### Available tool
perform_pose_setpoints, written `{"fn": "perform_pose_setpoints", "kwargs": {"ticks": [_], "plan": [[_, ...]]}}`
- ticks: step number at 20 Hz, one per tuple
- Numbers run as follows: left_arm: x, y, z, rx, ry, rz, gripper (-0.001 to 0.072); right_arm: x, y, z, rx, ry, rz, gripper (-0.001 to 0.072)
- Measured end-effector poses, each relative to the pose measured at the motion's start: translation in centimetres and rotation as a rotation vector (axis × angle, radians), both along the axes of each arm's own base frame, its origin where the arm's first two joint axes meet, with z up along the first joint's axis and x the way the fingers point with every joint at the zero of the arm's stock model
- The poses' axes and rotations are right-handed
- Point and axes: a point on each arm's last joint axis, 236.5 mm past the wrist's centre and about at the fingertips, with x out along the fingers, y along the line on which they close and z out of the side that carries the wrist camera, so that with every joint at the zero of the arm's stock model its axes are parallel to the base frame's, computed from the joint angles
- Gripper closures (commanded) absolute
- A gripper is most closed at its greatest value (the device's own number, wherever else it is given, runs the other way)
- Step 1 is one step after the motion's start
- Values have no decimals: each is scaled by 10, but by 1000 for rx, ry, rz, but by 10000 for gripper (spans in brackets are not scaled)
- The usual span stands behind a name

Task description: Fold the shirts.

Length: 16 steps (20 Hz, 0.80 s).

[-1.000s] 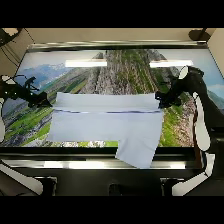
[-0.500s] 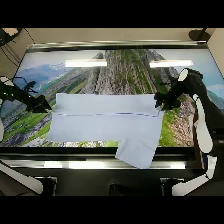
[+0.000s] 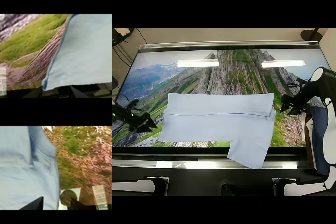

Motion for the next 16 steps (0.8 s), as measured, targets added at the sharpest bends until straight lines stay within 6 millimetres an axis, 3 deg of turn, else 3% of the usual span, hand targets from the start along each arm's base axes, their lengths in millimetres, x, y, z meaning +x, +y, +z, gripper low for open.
{"fn": "perform_pose_setpoints", "kwargs": {"ticks": [3,7,8,9,10,11,12,16], "plan": [[-25,-14,-24,-18,14,20,301,-2,3,1,20,-6,7,274],[-35,-24,-36,-38,10,42,321,-4,5,2,33,-8,20,274],[-35,-24,-38,-38,5,45,369,-5,5,2,34,-5,23,274],[-35,-24,-39,-34,1,48,551,-7,6,2,37,2,25,274],[-34,-23,-42,-26,-7,52,574,-11,7,1,42,13,30,272],[-33,-24,-43,-25,-14,54,659,-17,10,0,51,25,36,261],[-31,-24,-43,-26,-20,59,664,-28,14,-3,66,43,44,231],[-28,-25,-44,-28,-34,68,665,-94,46,-33,160,109,44,231]]}}
